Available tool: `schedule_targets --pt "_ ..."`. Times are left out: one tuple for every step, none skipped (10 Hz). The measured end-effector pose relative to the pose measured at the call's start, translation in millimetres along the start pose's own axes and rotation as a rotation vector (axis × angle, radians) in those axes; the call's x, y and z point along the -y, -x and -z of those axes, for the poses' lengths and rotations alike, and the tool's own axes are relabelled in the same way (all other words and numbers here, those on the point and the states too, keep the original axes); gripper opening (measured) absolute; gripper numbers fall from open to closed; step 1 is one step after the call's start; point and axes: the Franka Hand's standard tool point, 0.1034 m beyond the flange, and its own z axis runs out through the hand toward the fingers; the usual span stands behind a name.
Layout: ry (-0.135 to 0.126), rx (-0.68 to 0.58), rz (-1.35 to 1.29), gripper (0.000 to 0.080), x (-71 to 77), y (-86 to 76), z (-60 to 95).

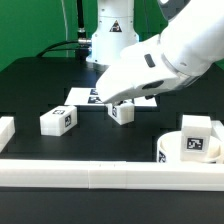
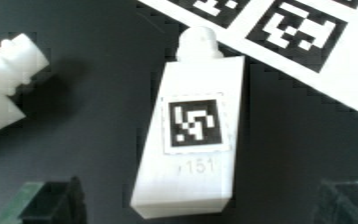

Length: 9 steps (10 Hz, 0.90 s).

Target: Assemble stool

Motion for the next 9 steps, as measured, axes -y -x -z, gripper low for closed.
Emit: schedule_targets --pt "-0.001 0.002 0.001 0.0648 0.4 -0.2 -1.3" --pt "-0.001 0.004 0.001 0.0648 0.6 -0.2 -2.1" --pt "0.001 -0.001 -0.005 0.0648 -0.3 -1.0 -4.2" --pt "0.002 -0.015 -0.037 0.0648 -3.4 -2.7 -14.2" --pt "-0.001 -0.02 -0.083 0.0648 -7.1 -1.1 -26.0" --pt "-0.002 -0.018 -0.067 0.0648 -8.9 0.5 -26.4" --pt "-0.004 0.001 -0.066 0.0648 -7.4 1.5 -27.2" --pt "-0.004 0.001 -0.065 0.0648 -7.2 0.6 -28.1" --pt "-0.008 0.026 -0.064 0.0648 -6.3 2.3 -31.1"
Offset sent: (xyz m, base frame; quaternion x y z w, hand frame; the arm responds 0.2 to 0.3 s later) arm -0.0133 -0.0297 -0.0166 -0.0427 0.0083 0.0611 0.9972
